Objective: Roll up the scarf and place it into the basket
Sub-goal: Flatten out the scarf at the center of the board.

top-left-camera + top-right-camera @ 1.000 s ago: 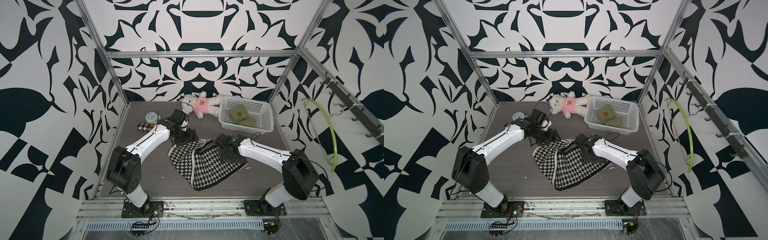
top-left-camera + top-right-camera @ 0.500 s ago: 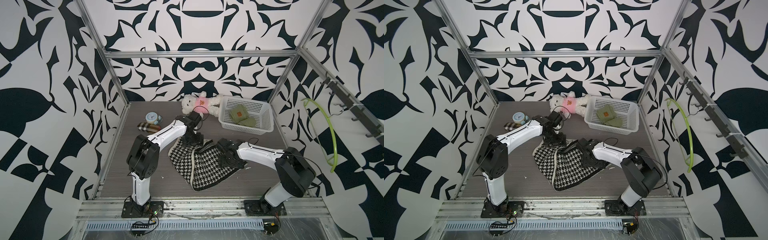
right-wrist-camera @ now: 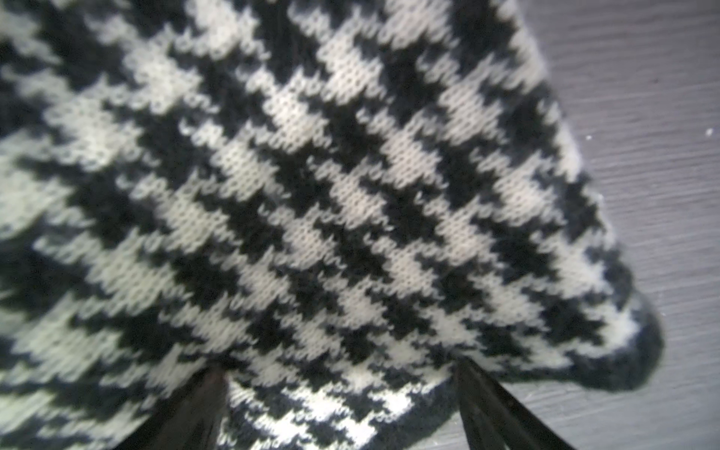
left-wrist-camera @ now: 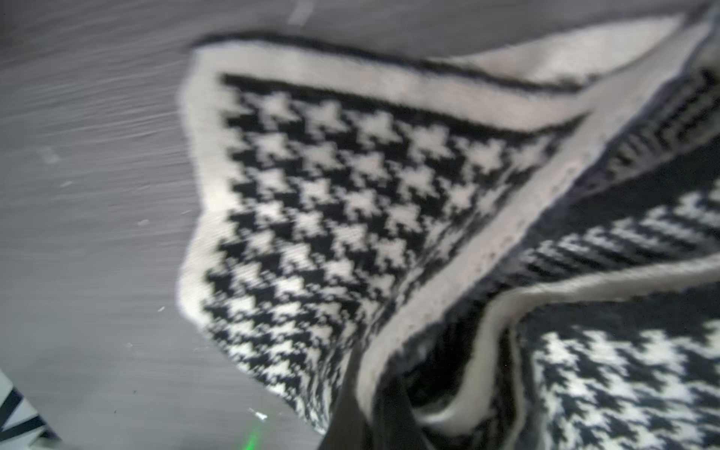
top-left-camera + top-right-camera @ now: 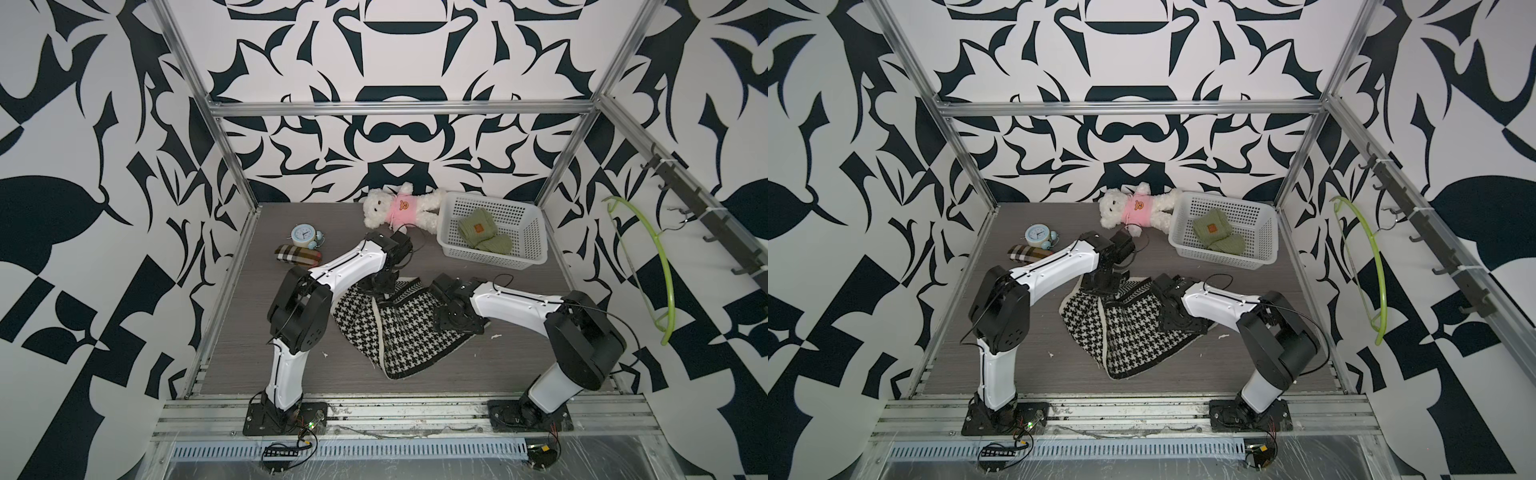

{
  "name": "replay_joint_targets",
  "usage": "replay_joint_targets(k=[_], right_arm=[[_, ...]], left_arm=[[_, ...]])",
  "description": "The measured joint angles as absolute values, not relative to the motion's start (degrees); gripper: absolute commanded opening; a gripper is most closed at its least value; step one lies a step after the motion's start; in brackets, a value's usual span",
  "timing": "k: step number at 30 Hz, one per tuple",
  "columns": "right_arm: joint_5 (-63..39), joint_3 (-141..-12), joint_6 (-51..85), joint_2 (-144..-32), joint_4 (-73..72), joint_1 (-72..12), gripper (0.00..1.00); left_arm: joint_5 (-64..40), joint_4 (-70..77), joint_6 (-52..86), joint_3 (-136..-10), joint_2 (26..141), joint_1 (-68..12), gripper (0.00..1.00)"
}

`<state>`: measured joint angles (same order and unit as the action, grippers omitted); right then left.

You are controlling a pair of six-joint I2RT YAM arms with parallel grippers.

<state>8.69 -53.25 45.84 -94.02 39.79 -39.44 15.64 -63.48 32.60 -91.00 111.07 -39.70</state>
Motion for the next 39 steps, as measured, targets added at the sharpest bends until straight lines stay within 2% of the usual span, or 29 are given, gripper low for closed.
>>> replay_joint_targets(k=[2,6,8,9,12,16,20,21,26,34,39], right_arm=[[8.71,-53.58,46.13,-94.37,39.68,-39.05,0.94],[7.99,-53.36,46.48,-94.28,39.20,-37.41,0.94],[8.05,-52.75,46.63,-93.80,38.46,-36.03,0.94],[8.29,-52.53,46.72,-93.60,38.19,-35.24,0.94],[9.10,-52.45,46.87,-93.43,38.11,-34.06,0.93],[10.41,-53.01,46.83,-93.62,38.79,-33.87,0.93],[12.25,-53.65,46.59,-93.91,39.90,-33.89,0.92],[12.80,-53.74,46.44,-93.84,40.14,-33.89,0.92],[15.99,-55.02,45.25,-91.81,42.87,-33.65,0.94],[17.65,-55.31,41.04,-88.25,43.77,-22.17,0.93],[17.15,-53.89,38.52,-88.31,43.42,-18.98,0.91]], left_arm=[[16.75,-61.54,35.05,-83.77,103.18,-35.68,0.00],[18.65,-58.30,42.22,-63.90,79.35,-20.43,0.00],[19.51,-58.72,46.39,-55.35,67.51,-17.26,0.00],[19.03,-58.78,48.71,-51.16,61.60,-17.58,0.08],[16.14,-58.52,55.37,-40.12,48.10,-18.76,0.55],[12.32,-57.80,61.84,-30.81,39.48,-18.76,0.81],[11.44,-57.23,63.72,-30.98,38.30,-18.76,0.84],[11.46,-57.14,63.61,-32.05,39.05,-18.76,0.89],[11.64,-54.74,61.17,-38.41,44.86,-18.76,0.92],[9.98,-46.57,55.42,-43.66,54.04,-18.76,0.92],[9.13,-44.42,53.15,-44.36,56.66,-18.76,0.92]])
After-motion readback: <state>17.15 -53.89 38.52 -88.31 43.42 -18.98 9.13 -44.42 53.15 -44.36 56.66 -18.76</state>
